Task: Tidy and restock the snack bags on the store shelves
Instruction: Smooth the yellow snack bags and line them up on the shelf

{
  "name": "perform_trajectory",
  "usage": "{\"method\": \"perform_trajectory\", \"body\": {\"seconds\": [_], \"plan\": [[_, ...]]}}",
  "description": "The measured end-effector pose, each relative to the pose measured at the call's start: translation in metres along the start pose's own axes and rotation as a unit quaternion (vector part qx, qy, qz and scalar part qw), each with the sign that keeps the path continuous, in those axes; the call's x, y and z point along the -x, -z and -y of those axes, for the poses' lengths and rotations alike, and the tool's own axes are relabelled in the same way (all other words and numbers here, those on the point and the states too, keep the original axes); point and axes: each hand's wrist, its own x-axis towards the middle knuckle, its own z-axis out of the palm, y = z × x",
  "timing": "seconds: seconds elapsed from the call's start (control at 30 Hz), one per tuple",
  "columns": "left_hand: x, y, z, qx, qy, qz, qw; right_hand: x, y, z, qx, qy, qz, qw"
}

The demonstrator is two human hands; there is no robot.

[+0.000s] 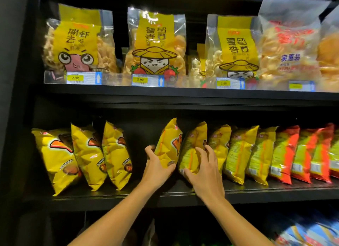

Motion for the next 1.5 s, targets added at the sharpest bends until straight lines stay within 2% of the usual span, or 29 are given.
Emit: {"method": "perform_trajectory", "body": {"seconds": [0.17,0.3,0.37,0.53,0.8,0.97,1.03,1.13,1.23,1.3,1.4,1.5], "plan": [[-0.004,0.005,0.009,0.024,-0.007,0.077,0.997,0.002,0.001,0.0,-0.004,0.013,-0.017,1.0],[-0.007,-0.002,0.007,-0.02,-0.013,0.035,0.999,0.004,0.0,0.001,-0.005,0.018,-0.027,0.999],[-0.006,-0.007,0.004,-0.046,-0.008,0.038,0.998,0.003,-0.001,0.0,-0.003,0.023,-0.03,0.999],[-0.006,-0.015,0.008,-0.122,-0.015,0.147,0.982,0.002,-0.004,-0.001,0.001,0.021,-0.039,0.999],[-0.013,-0.013,0.015,-0.115,0.0,0.149,0.982,0.003,-0.003,-0.001,0.008,0.018,-0.029,0.999],[-0.011,-0.009,0.011,-0.088,0.009,0.134,0.987,0.004,-0.003,-0.003,0.017,0.01,-0.032,0.999],[-0.002,-0.005,0.0,-0.098,-0.014,0.101,0.99,0.004,-0.003,-0.002,0.02,0.012,-0.057,0.998],[0.018,0.016,-0.012,-0.081,-0.144,0.024,0.986,0.005,-0.003,-0.003,0.023,0.025,-0.088,0.996],[0.044,0.064,-0.001,-0.136,-0.286,-0.03,0.948,0.005,0.0,-0.004,-0.004,0.055,-0.118,0.991],[0.062,0.102,0.027,-0.202,-0.332,-0.049,0.92,0.008,0.001,-0.004,-0.012,0.092,-0.133,0.987],[0.086,0.154,0.085,-0.283,-0.325,-0.066,0.9,0.015,0.001,0.009,-0.005,0.156,-0.132,0.979],[0.103,0.188,0.128,-0.336,-0.285,-0.082,0.894,0.026,-0.004,0.051,-0.066,0.234,-0.109,0.964]]}}
